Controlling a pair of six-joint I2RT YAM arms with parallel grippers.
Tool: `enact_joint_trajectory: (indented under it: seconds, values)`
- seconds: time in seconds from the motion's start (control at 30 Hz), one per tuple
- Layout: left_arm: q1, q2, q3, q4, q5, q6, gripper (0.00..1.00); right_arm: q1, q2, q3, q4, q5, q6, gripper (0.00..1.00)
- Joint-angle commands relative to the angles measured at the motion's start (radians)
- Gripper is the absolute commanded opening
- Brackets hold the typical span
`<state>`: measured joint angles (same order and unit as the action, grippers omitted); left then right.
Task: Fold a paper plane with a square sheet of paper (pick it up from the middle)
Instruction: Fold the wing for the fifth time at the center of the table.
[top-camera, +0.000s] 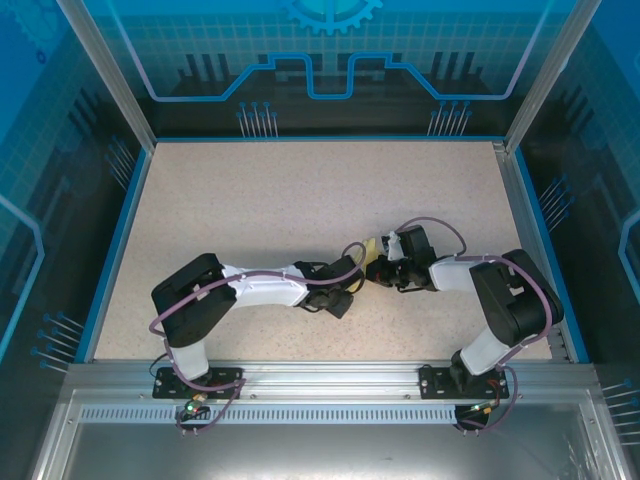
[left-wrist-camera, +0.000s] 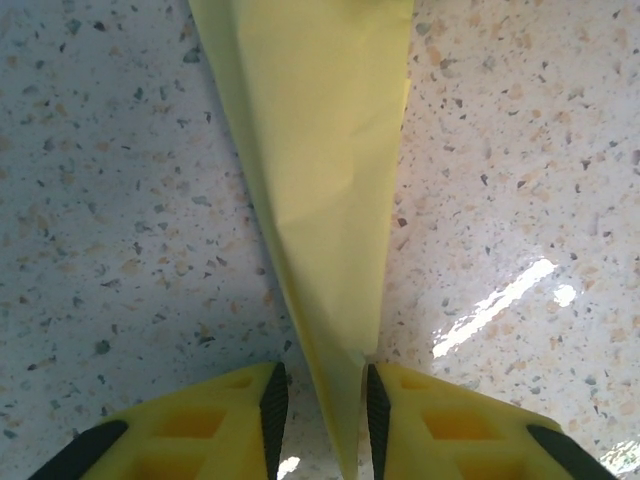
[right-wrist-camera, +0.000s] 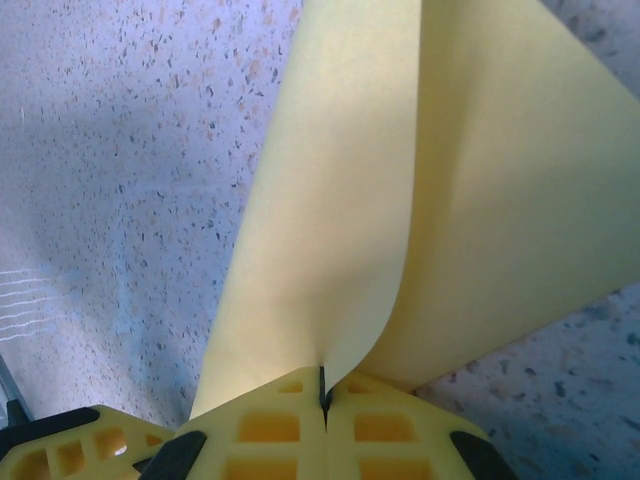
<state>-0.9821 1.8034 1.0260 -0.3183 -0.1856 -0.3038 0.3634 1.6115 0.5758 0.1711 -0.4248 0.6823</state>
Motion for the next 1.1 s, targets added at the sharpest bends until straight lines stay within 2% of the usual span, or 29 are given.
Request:
enact_joint_trajectory:
  seconds: [0.0, 0.2, 0.33, 0.47, 0.57, 0.7, 0.87, 1.07]
  values:
    - [0.000, 0.025, 0.018, -0.067, 0.012, 0.020, 0.32, -0.021, 0.007, 0.022, -0.025, 0.006, -0.020, 0.00]
    - [0.001, -0.029, 0.010, -0.060, 0.039, -0.004, 0.33, -0.020, 0.011, 0.022, -0.031, 0.011, -0.023, 0.00]
    - [0.009, -0.106, 0.000, -0.046, 0.084, -0.034, 0.38, -0.018, 0.019, 0.022, -0.028, 0.008, -0.023, 0.00]
    - [0.042, -0.137, -0.001, -0.038, 0.149, -0.066, 0.39, -0.017, 0.022, 0.027, -0.036, 0.011, -0.026, 0.00]
    - [0.076, -0.156, -0.006, -0.031, 0.155, -0.098, 0.38, -0.017, 0.023, 0.027, -0.040, 0.011, -0.030, 0.00]
    - [0.108, -0.161, -0.014, 0.021, 0.190, -0.122, 0.31, -0.015, 0.024, 0.025, -0.038, 0.011, -0.029, 0.00]
    - [0.111, -0.095, 0.015, 0.035, 0.244, -0.116, 0.20, -0.016, 0.021, 0.027, -0.041, 0.011, -0.030, 0.00]
    - [0.114, -0.049, 0.020, 0.030, 0.233, -0.102, 0.07, -0.016, 0.022, 0.035, -0.045, 0.011, -0.032, 0.00]
